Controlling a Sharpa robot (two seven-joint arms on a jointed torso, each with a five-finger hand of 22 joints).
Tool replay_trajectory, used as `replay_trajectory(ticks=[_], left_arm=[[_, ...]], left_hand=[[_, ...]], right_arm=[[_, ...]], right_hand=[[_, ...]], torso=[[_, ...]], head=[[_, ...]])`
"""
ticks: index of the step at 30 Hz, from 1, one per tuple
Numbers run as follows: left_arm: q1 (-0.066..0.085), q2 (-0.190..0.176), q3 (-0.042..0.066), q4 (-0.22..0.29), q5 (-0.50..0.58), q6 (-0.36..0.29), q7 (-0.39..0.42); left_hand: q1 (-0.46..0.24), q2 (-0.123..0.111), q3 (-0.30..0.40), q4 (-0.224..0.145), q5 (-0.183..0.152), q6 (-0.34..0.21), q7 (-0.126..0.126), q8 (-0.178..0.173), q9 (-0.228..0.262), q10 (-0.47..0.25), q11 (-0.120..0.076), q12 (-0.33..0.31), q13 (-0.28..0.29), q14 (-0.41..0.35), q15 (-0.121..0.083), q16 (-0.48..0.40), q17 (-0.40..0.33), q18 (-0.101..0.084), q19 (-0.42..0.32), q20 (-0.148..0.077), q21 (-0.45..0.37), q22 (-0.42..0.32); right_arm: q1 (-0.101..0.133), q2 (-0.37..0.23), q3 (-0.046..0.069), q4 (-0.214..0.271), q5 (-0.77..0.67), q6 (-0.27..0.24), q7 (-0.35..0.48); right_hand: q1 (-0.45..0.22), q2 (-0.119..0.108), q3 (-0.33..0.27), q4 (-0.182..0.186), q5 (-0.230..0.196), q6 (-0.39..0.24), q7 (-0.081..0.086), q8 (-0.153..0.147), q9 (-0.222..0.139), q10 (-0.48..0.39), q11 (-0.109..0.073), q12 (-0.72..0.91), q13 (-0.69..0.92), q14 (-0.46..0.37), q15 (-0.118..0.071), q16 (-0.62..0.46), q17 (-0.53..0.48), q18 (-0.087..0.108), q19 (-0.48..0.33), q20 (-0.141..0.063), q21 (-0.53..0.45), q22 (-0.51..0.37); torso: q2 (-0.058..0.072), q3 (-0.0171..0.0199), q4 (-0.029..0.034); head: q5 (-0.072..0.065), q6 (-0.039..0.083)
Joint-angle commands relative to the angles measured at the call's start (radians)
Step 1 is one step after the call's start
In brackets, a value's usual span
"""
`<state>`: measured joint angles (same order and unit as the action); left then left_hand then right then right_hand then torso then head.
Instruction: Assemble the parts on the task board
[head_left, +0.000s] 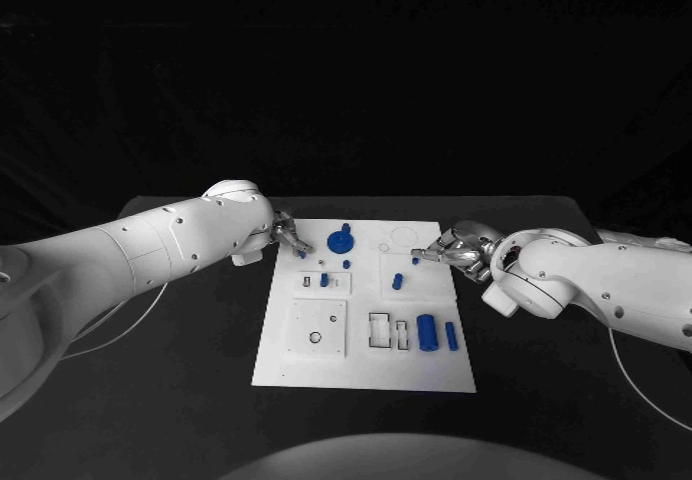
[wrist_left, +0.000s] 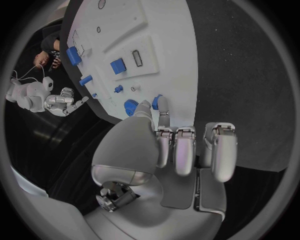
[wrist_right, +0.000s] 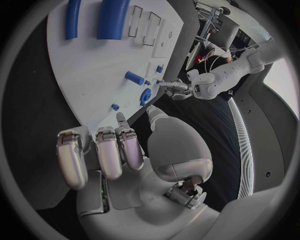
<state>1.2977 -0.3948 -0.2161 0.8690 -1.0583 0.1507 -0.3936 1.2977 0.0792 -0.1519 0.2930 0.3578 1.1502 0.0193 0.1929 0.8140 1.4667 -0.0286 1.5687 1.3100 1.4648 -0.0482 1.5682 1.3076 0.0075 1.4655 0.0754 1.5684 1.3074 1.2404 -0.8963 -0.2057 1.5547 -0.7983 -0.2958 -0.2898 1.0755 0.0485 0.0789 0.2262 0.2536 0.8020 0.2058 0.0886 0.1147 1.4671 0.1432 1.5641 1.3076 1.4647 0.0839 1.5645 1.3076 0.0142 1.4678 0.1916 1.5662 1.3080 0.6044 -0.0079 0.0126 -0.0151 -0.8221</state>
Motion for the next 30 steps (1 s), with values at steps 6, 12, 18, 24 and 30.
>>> replay_trajectory(ticks=[6,12,18,24,30], left_arm=[[0.000,0.005,0.001,-0.001,0.002,0.017,0.006],[0.000,0.005,0.001,-0.001,0.004,0.018,0.009],[-0.001,0.005,0.001,-0.002,0.005,0.022,0.010],[-0.001,0.003,0.001,-0.002,0.007,0.019,0.014],[-0.001,-0.001,0.001,0.001,0.009,0.002,0.036]], left_hand=[[0.032,0.025,0.029,0.000,0.006,-0.011,-0.001,0.005,0.003,0.104,-0.006,0.002,0.261,0.106,0.006,0.003,0.263,-0.008,0.105,0.006,0.002,0.263],[0.042,0.033,0.041,-0.001,0.006,-0.012,-0.001,0.006,0.003,0.104,-0.007,0.002,0.261,0.106,0.007,0.003,0.263,-0.008,0.105,0.007,0.002,0.263],[0.084,0.045,0.088,0.000,0.009,-0.017,-0.001,0.009,0.005,0.104,-0.008,0.002,0.261,0.106,0.009,0.003,0.263,-0.008,0.105,0.009,0.002,0.263],[0.091,0.044,0.099,-0.001,0.010,-0.017,-0.001,0.010,0.005,0.104,-0.007,0.002,0.261,0.106,0.010,0.003,0.263,-0.008,0.105,0.009,0.002,0.263],[0.102,0.042,0.119,-0.001,0.010,-0.018,0.000,0.012,0.006,0.104,-0.006,0.002,0.261,0.106,0.011,0.003,0.263,-0.008,0.105,0.010,0.002,0.263]], right_arm=[[-0.001,0.000,0.000,0.001,-0.006,0.016,-0.003],[-0.001,0.000,0.000,0.001,-0.006,0.016,-0.003],[-0.001,-0.001,0.000,0.001,-0.006,0.016,-0.003],[-0.001,-0.001,0.000,0.001,-0.006,0.016,-0.004],[-0.001,-0.002,0.000,0.000,-0.006,0.016,-0.004]], right_hand=[[-0.003,0.007,-0.005,0.000,0.005,-0.007,0.013,0.004,0.002,0.104,0.006,0.007,0.263,0.106,0.008,0.006,0.263,-0.014,0.103,0.007,0.005,0.263],[-0.003,0.007,-0.005,0.000,0.005,-0.007,0.013,0.004,0.002,0.104,0.006,0.007,0.263,0.106,0.008,0.006,0.263,-0.014,0.103,0.007,0.005,0.263],[-0.003,0.007,-0.005,0.000,0.005,-0.007,0.013,0.004,0.002,0.104,0.006,0.007,0.263,0.106,0.008,0.006,0.263,-0.014,0.103,0.007,0.005,0.263],[-0.001,0.008,-0.006,-0.001,0.007,-0.006,0.013,0.005,0.002,0.104,0.007,0.007,0.263,0.106,0.009,0.006,0.263,-0.014,0.103,0.008,0.005,0.263],[-0.001,0.008,-0.006,-0.001,0.007,-0.006,0.013,0.005,0.002,0.104,0.007,0.007,0.263,0.106,0.009,0.006,0.263,-0.014,0.103,0.008,0.005,0.263]], torso=[[0.000,-0.0005,-0.0011],[0.000,0.0006,-0.0012],[-0.001,0.0001,-0.0010],[0.000,0.0001,-0.0008],[-0.001,0.0000,-0.0008]], head=[[0.001,-0.001],[0.001,-0.002],[0.000,-0.002],[-0.001,-0.001],[-0.001,0.000]])
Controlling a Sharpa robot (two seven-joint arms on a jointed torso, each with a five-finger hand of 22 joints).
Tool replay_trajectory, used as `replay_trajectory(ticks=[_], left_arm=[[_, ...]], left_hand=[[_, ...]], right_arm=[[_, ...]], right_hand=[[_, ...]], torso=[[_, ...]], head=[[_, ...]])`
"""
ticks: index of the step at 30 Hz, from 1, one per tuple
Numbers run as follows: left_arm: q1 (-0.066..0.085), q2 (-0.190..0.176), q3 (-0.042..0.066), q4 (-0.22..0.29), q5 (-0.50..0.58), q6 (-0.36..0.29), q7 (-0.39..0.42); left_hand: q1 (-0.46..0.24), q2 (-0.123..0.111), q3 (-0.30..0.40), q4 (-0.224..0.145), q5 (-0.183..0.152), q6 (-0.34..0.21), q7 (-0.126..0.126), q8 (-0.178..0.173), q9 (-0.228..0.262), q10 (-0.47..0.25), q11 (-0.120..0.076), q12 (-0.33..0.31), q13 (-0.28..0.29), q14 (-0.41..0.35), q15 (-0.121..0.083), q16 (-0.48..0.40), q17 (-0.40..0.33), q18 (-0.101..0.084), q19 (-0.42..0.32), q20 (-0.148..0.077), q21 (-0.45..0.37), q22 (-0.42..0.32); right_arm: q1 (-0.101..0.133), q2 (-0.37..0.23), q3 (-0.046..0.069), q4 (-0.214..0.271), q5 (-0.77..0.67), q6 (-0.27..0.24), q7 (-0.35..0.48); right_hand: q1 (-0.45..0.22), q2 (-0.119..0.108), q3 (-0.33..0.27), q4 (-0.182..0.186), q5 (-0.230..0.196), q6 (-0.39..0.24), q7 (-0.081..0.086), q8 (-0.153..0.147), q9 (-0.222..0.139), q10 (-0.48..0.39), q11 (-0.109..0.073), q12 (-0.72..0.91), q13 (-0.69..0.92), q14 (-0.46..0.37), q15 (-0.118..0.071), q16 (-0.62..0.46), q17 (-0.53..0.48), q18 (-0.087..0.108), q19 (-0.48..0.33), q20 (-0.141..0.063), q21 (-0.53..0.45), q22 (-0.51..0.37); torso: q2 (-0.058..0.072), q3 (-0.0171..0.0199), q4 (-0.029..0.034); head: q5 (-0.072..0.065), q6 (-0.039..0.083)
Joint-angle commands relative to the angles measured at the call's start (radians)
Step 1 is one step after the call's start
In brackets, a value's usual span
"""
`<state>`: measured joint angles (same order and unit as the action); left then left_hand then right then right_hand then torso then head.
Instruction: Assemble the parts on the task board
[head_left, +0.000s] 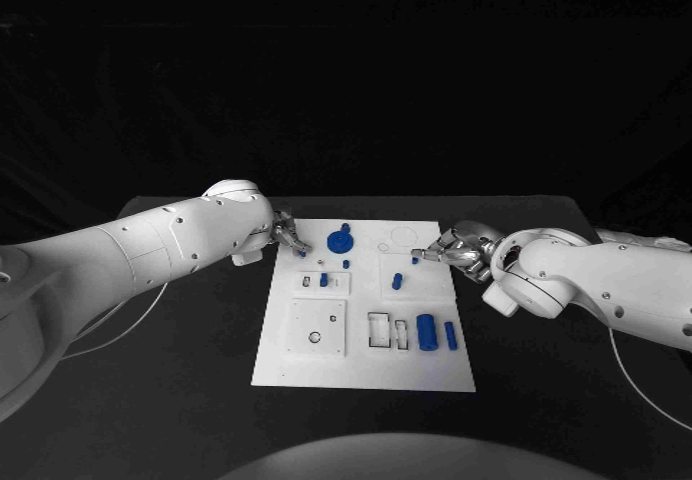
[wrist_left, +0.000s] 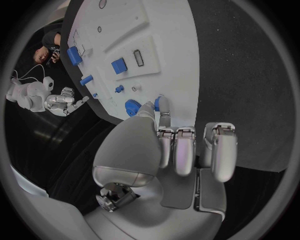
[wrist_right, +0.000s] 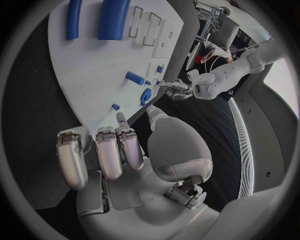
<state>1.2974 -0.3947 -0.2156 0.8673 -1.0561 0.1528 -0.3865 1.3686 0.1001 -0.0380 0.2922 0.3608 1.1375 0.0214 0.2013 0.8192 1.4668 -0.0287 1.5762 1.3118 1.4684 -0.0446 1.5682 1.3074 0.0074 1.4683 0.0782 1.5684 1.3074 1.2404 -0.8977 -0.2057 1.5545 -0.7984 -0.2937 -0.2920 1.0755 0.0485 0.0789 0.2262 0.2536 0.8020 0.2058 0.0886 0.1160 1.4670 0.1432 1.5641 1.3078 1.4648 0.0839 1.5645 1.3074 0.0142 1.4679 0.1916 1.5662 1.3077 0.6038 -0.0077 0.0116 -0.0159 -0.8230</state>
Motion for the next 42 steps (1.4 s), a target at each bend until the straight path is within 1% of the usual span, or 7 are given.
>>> replay_trajectory(ticks=[1,10,18,25,34,38,42], left_arm=[[-0.001,-0.003,0.000,0.004,0.007,-0.002,0.033],[-0.001,-0.021,0.000,0.019,0.011,-0.030,0.067],[0.000,-0.045,0.001,0.041,0.030,-0.066,0.091],[0.004,-0.065,0.001,0.071,0.063,-0.062,0.095],[0.024,-0.114,0.001,0.144,0.103,-0.048,0.069],[0.032,-0.149,0.001,0.194,0.123,-0.043,0.051],[0.038,-0.187,0.001,0.252,0.131,-0.041,0.031]], left_hand=[[0.035,0.020,0.012,0.000,0.007,-0.006,-0.002,0.004,0.001,0.104,-0.006,-0.005,0.259,0.102,0.007,0.003,0.263,-0.007,0.103,0.007,0.002,0.263],[0.036,0.018,0.016,0.001,0.007,-0.006,-0.001,0.004,0.001,0.104,-0.005,-0.005,0.259,0.102,0.008,0.003,0.263,-0.007,0.103,0.008,0.002,0.263],[0.041,0.016,0.032,0.001,0.008,-0.003,-0.002,0.007,0.002,0.104,-0.005,-0.005,0.259,0.102,0.008,0.003,0.263,-0.007,0.103,0.008,0.002,0.263],[0.047,0.013,0.050,0.001,0.010,-0.002,-0.001,0.009,0.003,0.104,-0.005,-0.005,0.259,0.102,0.008,0.003,0.263,-0.007,0.103,0.009,0.002,0.263],[0.049,0.011,0.058,0.001,0.011,-0.002,-0.001,0.010,0.003,0.104,-0.005,-0.005,0.259,0.102,0.009,0.003,0.263,-0.007,0.103,0.009,0.002,0.263],[0.049,0.009,0.060,0.001,0.011,-0.002,-0.001,0.010,0.003,0.104,-0.005,-0.005,0.259,0.102,0.009,0.003,0.263,-0.007,0.103,0.009,0.002,0.263],[0.049,0.007,0.061,0.002,0.010,-0.002,-0.001,0.010,0.003,0.104,-0.005,-0.005,0.259,0.102,0.009,0.003,0.263,-0.007,0.103,0.009,0.002,0.263]], right_arm=[[-0.001,0.000,0.000,0.000,-0.006,0.014,-0.002],[-0.001,0.000,0.000,-0.004,-0.006,0.014,-0.002],[-0.003,-0.001,0.000,-0.006,-0.006,0.015,-0.002],[-0.004,-0.001,0.000,-0.007,-0.006,0.016,-0.003],[-0.005,0.001,0.000,-0.008,-0.006,0.017,-0.004],[-0.005,0.001,0.000,-0.008,-0.006,0.016,-0.004],[-0.005,0.000,0.000,-0.008,-0.006,0.016,-0.005]], right_hand=[[-0.001,0.008,-0.006,-0.001,0.007,-0.006,0.013,0.005,0.001,0.104,0.007,0.007,0.263,0.106,0.009,0.006,0.263,-0.014,0.103,0.008,0.005,0.263],[-0.001,0.008,-0.006,-0.001,0.007,-0.006,0.013,0.005,0.001,0.104,0.007,0.007,0.263,0.106,0.009,0.006,0.263,-0.014,0.103,0.008,0.005,0.263],[-0.001,0.008,-0.006,-0.001,0.007,-0.006,0.013,0.005,0.001,0.104,0.007,0.007,0.263,0.106,0.009,0.006,0.263,-0.014,0.103,0.008,0.005,0.263],[-0.001,0.008,-0.006,-0.001,0.007,-0.006,0.013,0.005,0.001,0.104,0.007,0.007,0.263,0.106,0.009,0.006,0.263,-0.014,0.103,0.008,0.005,0.263],[-0.001,0.008,-0.006,-0.001,0.007,-0.006,0.013,0.005,0.001,0.104,0.007,0.007,0.263,0.106,0.009,0.006,0.263,-0.014,0.103,0.008,0.005,0.263],[-0.001,0.008,-0.006,-0.001,0.007,-0.006,0.013,0.005,0.001,0.104,0.007,0.007,0.263,0.106,0.009,0.006,0.263,-0.014,0.103,0.008,0.005,0.263],[0.000,0.008,-0.006,-0.001,0.007,-0.006,0.013,0.006,0.001,0.104,0.007,0.007,0.263,0.106,0.009,0.006,0.263,-0.014,0.103,0.008,0.005,0.263]], torso=[[0.000,-0.0002,0.0007],[0.000,-0.0002,0.0022],[0.000,-0.0008,0.0013],[0.000,-0.0001,0.0012],[0.000,0.0006,0.0002],[0.000,0.0007,0.0005],[0.001,0.0000,0.0012]], head=[[-0.001,0.000],[0.000,0.001],[0.000,0.002],[0.000,0.004],[0.004,0.001],[0.004,0.000],[0.006,-0.006]])
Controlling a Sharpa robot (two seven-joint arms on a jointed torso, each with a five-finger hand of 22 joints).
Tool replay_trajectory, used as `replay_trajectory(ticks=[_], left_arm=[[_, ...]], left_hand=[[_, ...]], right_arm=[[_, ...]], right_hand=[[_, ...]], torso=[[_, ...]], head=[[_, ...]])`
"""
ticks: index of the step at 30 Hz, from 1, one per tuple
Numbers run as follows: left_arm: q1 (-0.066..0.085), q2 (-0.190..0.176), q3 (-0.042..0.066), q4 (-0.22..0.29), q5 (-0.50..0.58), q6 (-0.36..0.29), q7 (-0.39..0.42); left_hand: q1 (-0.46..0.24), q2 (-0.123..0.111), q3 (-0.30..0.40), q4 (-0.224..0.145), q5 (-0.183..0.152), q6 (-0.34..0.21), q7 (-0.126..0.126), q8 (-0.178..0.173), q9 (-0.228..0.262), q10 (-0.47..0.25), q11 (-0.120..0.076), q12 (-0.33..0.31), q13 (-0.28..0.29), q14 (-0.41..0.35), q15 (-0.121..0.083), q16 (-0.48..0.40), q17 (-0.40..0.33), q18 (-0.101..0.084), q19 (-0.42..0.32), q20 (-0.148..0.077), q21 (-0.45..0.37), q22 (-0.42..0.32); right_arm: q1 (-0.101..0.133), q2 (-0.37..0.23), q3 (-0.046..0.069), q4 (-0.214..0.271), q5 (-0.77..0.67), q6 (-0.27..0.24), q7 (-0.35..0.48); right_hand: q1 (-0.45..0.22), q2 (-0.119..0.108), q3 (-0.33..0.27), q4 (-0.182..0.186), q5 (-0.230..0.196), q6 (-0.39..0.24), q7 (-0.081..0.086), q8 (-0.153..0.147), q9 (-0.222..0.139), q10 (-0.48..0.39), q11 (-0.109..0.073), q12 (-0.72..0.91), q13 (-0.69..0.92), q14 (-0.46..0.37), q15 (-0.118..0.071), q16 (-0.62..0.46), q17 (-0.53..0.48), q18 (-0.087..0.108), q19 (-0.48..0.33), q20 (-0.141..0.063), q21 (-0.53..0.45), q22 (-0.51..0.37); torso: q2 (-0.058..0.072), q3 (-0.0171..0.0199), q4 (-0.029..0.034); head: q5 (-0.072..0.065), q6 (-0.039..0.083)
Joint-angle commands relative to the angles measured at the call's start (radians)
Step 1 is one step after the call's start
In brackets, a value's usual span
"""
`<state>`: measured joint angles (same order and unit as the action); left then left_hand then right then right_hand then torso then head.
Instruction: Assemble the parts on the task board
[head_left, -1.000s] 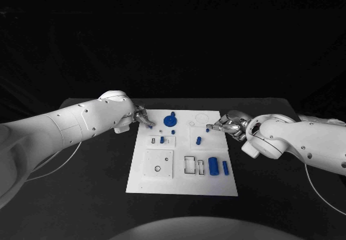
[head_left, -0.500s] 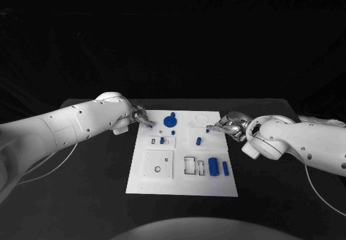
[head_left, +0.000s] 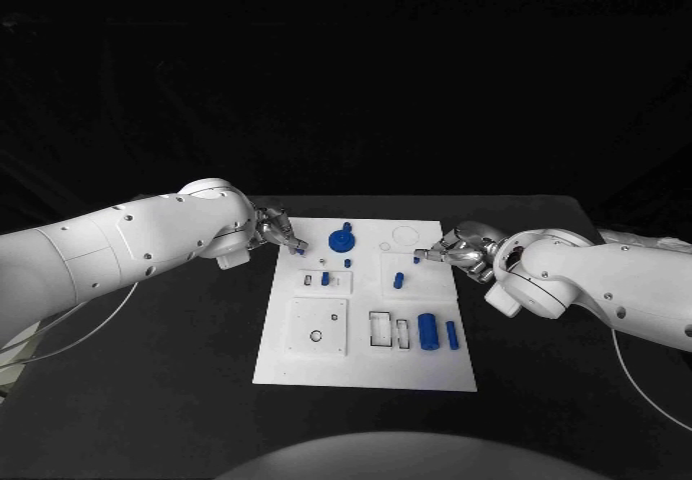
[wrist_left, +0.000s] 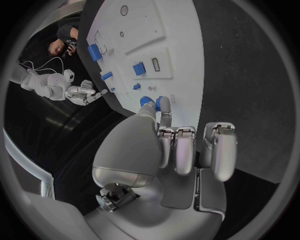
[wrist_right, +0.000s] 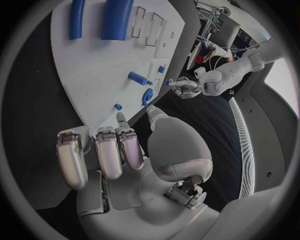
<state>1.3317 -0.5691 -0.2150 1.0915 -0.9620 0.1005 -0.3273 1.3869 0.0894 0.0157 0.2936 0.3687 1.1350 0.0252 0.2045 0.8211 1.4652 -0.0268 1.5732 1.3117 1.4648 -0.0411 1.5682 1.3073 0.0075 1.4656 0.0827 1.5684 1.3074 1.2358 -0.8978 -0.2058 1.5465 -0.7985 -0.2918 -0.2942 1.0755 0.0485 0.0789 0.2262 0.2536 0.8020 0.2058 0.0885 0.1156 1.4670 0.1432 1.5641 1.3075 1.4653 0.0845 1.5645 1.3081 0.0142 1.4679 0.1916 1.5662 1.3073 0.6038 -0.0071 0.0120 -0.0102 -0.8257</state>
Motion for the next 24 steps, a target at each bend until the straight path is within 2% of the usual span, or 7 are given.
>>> replay_trajectory(ticks=[1,5,9,15,24], left_arm=[[0.006,-0.028,0.001,0.052,0.039,0.011,-0.035],[0.010,-0.062,0.000,0.107,0.041,0.013,-0.050],[0.011,-0.079,0.000,0.137,0.046,0.015,-0.061],[0.012,-0.085,-0.001,0.159,0.057,0.020,-0.072],[0.010,-0.082,-0.002,0.171,0.074,0.041,-0.090]], left_hand=[[0.030,0.018,0.007,0.000,0.003,0.001,-0.004,0.007,0.001,0.106,-0.006,-0.002,0.259,0.106,0.005,0.003,0.264,-0.007,0.105,0.005,0.002,0.263],[0.030,0.018,0.008,0.000,0.003,0.000,-0.004,0.007,0.001,0.106,-0.006,-0.002,0.259,0.106,0.005,0.003,0.264,-0.007,0.105,0.005,0.002,0.263],[0.030,0.017,0.009,0.000,0.003,0.000,-0.004,0.007,0.001,0.106,-0.006,-0.002,0.259,0.106,0.005,0.003,0.264,-0.007,0.105,0.005,0.002,0.263],[0.030,0.017,0.012,0.001,0.004,0.000,-0.004,0.007,0.001,0.106,-0.006,-0.002,0.259,0.106,0.005,0.003,0.264,-0.007,0.105,0.005,0.002,0.263],[0.033,0.018,0.026,0.000,0.007,-0.001,-0.003,0.007,0.000,0.106,-0.005,-0.002,0.259,0.106,0.005,0.003,0.264,-0.007,0.105,0.005,0.002,0.263]], right_arm=[[-0.001,-0.001,0.000,0.000,-0.006,0.014,-0.003],[-0.001,-0.001,0.000,0.001,-0.006,0.013,-0.003],[-0.001,0.000,0.000,0.000,-0.006,0.012,-0.002],[-0.001,0.002,0.000,0.000,-0.006,0.011,0.000],[-0.001,0.002,0.000,0.000,-0.006,0.011,0.001]], right_hand=[[0.000,0.008,-0.006,-0.002,0.007,-0.006,0.013,0.006,0.002,0.104,0.007,0.007,0.263,0.105,0.009,0.006,0.263,-0.014,0.103,0.009,0.005,0.263],[0.000,0.008,-0.006,-0.002,0.008,-0.006,0.013,0.006,0.002,0.104,0.007,0.007,0.263,0.105,0.009,0.006,0.263,-0.014,0.103,0.009,0.005,0.263],[0.000,0.008,-0.006,-0.002,0.008,-0.006,0.013,0.006,0.002,0.104,0.007,0.007,0.263,0.105,0.009,0.006,0.263,-0.014,0.103,0.009,0.005,0.263],[0.000,0.008,-0.006,-0.002,0.008,-0.006,0.013,0.006,0.002,0.104,0.007,0.007,0.263,0.105,0.009,0.006,0.263,-0.014,0.103,0.009,0.005,0.263],[0.001,0.009,-0.007,-0.002,0.008,-0.006,0.013,0.006,0.002,0.104,0.007,0.007,0.263,0.105,0.009,0.006,0.263,-0.014,0.103,0.009,0.005,0.263]], torso=[[0.001,-0.0007,0.0008],[0.000,-0.0009,0.0024],[0.000,-0.0003,0.0006],[0.000,-0.0011,-0.0003],[0.001,-0.0003,-0.0001]], head=[[0.000,-0.007],[0.003,-0.009],[0.007,-0.011],[0.009,-0.011],[0.012,-0.012]])
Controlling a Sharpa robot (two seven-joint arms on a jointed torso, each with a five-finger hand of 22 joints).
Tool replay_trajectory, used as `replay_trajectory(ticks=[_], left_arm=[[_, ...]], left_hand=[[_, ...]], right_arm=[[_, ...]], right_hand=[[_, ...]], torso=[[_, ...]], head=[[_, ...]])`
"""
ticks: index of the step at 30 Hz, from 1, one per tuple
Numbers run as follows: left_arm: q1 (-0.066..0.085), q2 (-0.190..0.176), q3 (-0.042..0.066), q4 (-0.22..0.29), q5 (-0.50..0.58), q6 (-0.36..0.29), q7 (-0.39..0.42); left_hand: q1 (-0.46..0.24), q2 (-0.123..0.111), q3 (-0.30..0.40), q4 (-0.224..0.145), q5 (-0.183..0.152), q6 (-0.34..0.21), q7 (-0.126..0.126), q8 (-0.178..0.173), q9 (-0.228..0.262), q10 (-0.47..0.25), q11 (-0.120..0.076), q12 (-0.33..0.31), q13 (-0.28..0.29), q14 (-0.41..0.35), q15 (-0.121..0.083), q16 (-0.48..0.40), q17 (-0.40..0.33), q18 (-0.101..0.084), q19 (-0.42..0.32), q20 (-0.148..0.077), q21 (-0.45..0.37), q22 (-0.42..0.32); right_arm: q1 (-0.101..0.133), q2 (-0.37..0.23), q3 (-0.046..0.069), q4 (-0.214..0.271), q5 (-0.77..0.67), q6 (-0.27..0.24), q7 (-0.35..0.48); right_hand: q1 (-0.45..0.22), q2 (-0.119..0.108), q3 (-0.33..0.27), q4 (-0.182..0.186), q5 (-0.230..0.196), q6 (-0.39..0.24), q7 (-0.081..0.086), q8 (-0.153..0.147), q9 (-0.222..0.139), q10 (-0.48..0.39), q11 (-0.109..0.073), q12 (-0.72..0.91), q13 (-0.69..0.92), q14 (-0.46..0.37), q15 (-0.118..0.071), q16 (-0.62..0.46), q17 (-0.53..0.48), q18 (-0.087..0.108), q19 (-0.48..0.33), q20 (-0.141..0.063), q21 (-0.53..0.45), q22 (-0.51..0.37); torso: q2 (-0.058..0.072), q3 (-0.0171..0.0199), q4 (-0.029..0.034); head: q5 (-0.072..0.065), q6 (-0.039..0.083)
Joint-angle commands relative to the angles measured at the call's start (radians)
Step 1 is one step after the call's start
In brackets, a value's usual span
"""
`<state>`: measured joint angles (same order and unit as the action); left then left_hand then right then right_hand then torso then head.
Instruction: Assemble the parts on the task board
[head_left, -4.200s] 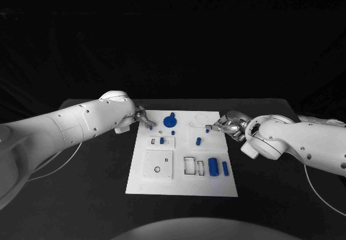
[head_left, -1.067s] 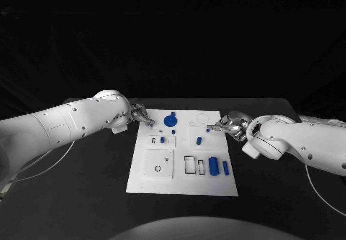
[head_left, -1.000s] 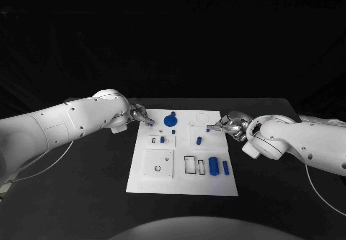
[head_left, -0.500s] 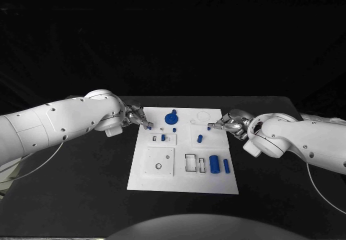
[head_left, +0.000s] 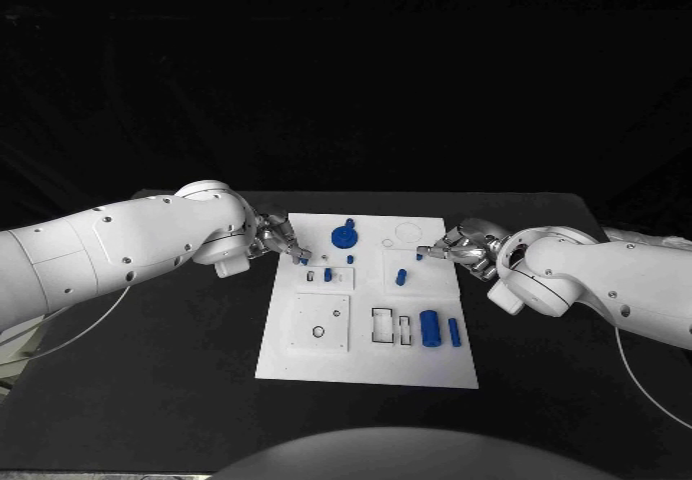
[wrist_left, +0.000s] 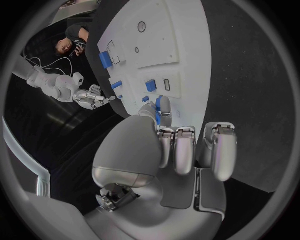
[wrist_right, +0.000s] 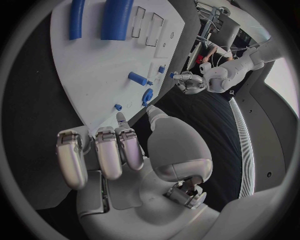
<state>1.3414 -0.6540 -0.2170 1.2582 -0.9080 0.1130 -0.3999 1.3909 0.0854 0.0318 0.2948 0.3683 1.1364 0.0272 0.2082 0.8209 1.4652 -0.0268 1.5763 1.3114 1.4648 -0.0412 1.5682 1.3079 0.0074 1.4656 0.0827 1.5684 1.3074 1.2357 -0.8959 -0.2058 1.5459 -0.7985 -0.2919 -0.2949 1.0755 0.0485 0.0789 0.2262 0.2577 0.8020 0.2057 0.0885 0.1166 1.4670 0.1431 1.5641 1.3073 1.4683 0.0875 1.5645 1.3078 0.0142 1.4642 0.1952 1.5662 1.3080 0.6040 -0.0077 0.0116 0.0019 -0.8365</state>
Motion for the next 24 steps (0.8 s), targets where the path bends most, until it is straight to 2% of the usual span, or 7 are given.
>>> replay_trajectory(ticks=[1,6,16,18,24], left_arm=[[0.000,0.003,0.000,0.005,0.020,0.030,-0.019],[-0.002,0.002,-0.001,0.009,0.017,0.039,-0.030],[-0.012,0.006,-0.001,0.018,0.014,0.058,-0.041],[-0.014,0.007,-0.001,0.020,0.014,0.061,-0.042],[-0.019,0.009,-0.001,0.020,0.014,0.072,-0.046]], left_hand=[[0.029,0.022,0.010,-0.001,0.007,-0.002,-0.005,0.003,0.001,0.106,-0.005,-0.005,0.259,0.106,0.005,0.003,0.263,-0.007,0.105,0.005,0.002,0.263],[0.032,0.020,0.017,-0.001,0.008,-0.003,-0.005,0.003,0.001,0.106,-0.005,-0.005,0.259,0.106,0.006,0.003,0.263,-0.007,0.105,0.005,0.002,0.263],[0.032,0.020,0.020,-0.001,0.008,-0.004,-0.005,0.003,0.001,0.106,-0.005,-0.005,0.259,0.106,0.006,0.003,0.263,-0.007,0.105,0.005,0.002,0.263],[0.032,0.020,0.022,-0.001,0.008,-0.004,-0.004,0.003,0.001,0.106,-0.004,-0.005,0.259,0.106,0.006,0.003,0.263,-0.007,0.105,0.005,0.002,0.263],[0.032,0.021,0.025,-0.001,0.008,-0.004,-0.004,0.004,0.001,0.106,-0.004,-0.005,0.259,0.106,0.006,0.003,0.263,-0.007,0.105,0.005,0.002,0.263]], right_arm=[[-0.001,0.000,0.000,0.000,-0.006,0.011,0.002],[-0.001,-0.001,0.000,0.002,-0.006,0.010,0.003],[-0.001,-0.001,0.000,0.001,-0.006,0.009,0.004],[-0.001,-0.001,0.000,0.001,-0.006,0.009,0.004],[-0.001,0.001,0.000,0.001,-0.006,0.009,0.005]], right_hand=[[0.001,0.009,-0.007,-0.002,0.004,-0.006,0.013,0.006,0.001,0.104,0.007,0.007,0.263,0.102,0.006,0.006,0.263,-0.014,0.107,0.005,0.005,0.263],[0.001,0.009,-0.007,-0.002,0.004,-0.006,0.013,0.006,0.001,0.104,0.007,0.007,0.263,0.102,0.006,0.006,0.263,-0.014,0.107,0.005,0.005,0.263],[0.001,0.009,-0.007,-0.002,0.004,-0.006,0.013,0.006,0.001,0.104,0.007,0.007,0.263,0.102,0.006,0.006,0.263,-0.014,0.107,0.005,0.005,0.263],[0.001,0.009,-0.007,-0.002,0.004,-0.006,0.013,0.006,0.001,0.104,0.007,0.007,0.263,0.102,0.006,0.006,0.263,-0.014,0.107,0.005,0.005,0.263],[0.001,0.009,-0.007,-0.002,0.004,-0.006,0.013,0.006,0.001,0.104,0.007,0.007,0.263,0.102,0.006,0.006,0.263,-0.014,0.107,0.005,0.005,0.263]], torso=[[0.001,0.0001,0.0002],[0.001,0.0001,-0.0009],[0.000,-0.0003,0.0007],[0.000,-0.0002,0.0004],[0.000,0.0003,0.0004]], head=[[0.000,0.000],[0.000,-0.001],[0.001,-0.003],[0.003,-0.007],[0.003,-0.003]])
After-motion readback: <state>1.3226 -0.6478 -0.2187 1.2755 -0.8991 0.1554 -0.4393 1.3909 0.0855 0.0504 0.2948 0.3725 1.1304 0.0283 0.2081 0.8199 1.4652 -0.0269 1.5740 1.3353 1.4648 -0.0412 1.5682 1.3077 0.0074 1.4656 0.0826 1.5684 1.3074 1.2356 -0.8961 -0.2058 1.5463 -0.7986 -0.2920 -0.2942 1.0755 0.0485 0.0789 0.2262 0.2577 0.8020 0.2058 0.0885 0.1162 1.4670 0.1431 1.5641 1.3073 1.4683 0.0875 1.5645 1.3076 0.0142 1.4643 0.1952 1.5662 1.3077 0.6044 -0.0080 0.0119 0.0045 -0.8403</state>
